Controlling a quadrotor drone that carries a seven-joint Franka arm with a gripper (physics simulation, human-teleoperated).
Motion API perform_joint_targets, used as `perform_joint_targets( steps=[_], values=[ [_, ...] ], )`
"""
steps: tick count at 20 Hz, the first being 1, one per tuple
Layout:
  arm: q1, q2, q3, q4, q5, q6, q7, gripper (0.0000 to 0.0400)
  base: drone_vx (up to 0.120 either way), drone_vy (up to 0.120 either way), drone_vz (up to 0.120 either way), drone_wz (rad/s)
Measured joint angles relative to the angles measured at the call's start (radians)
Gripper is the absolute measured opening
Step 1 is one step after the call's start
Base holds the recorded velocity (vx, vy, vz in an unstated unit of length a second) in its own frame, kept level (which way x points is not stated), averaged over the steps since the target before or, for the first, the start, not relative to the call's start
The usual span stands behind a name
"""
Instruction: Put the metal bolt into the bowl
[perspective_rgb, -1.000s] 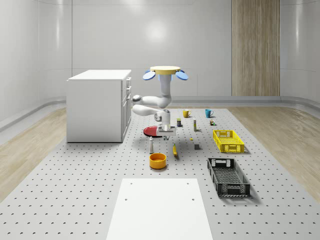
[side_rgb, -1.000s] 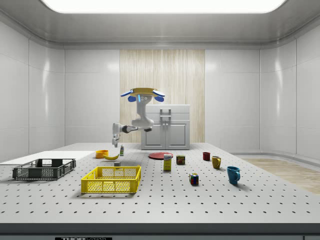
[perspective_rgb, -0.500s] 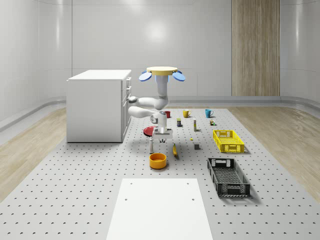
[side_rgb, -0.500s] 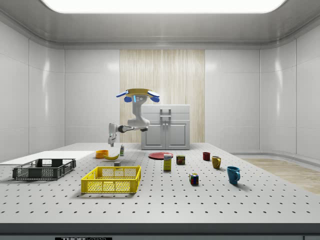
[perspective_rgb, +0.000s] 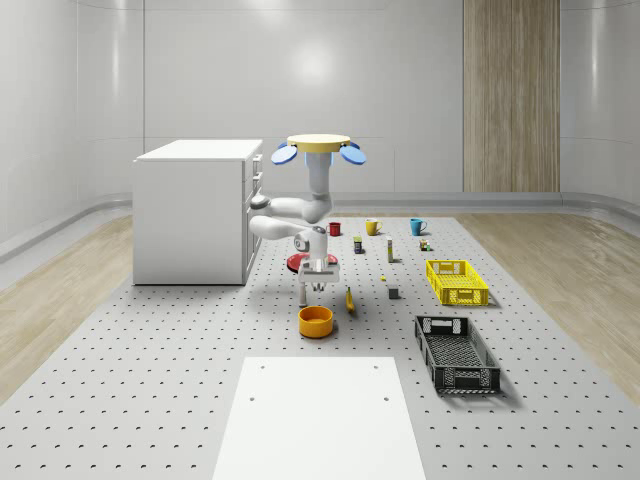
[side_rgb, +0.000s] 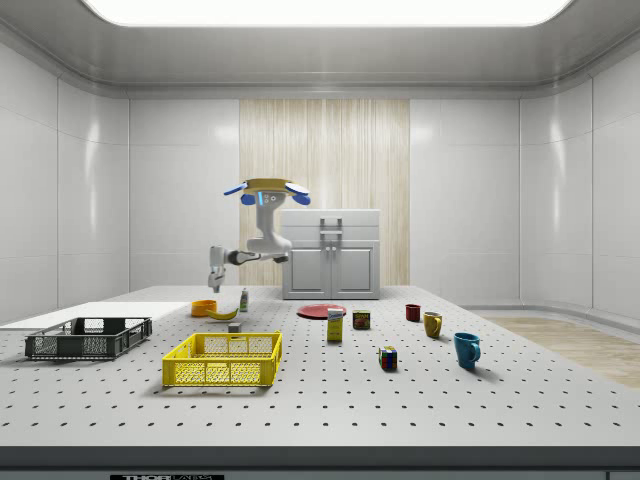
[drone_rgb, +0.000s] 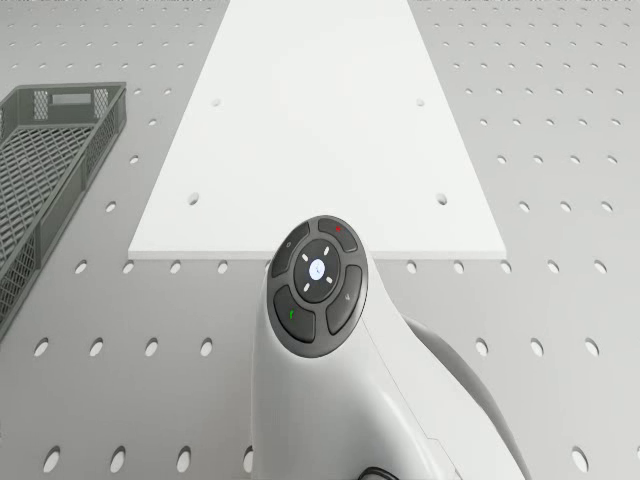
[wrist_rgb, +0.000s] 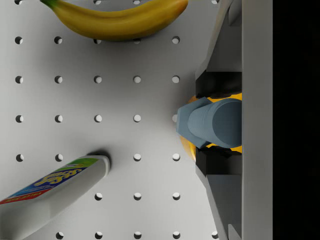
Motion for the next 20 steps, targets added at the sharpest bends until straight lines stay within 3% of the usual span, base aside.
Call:
perform_joint_targets(
  steps=[2, 6, 13, 20],
  values=[
    [0.000, 0.000, 0.000, 0.000, 0.000, 0.000, 0.000, 0.0138, 0.120, 0.000, 0.000, 0.000],
    [0.000, 0.001, 0.000, 0.000, 0.000, -0.001, 0.000, 0.0138, 0.120, 0.000, -0.120, 0.000],
    [0.001, 0.002, 0.000, 0.000, -0.001, -0.002, 0.000, 0.0138, 0.103, -0.017, 0.000, 0.000],
    [-0.009, 0.001, -0.061, 0.018, -0.058, 0.022, 0.000, 0.0138, 0.000, 0.000, 0.000, 0.000]
  ],
)
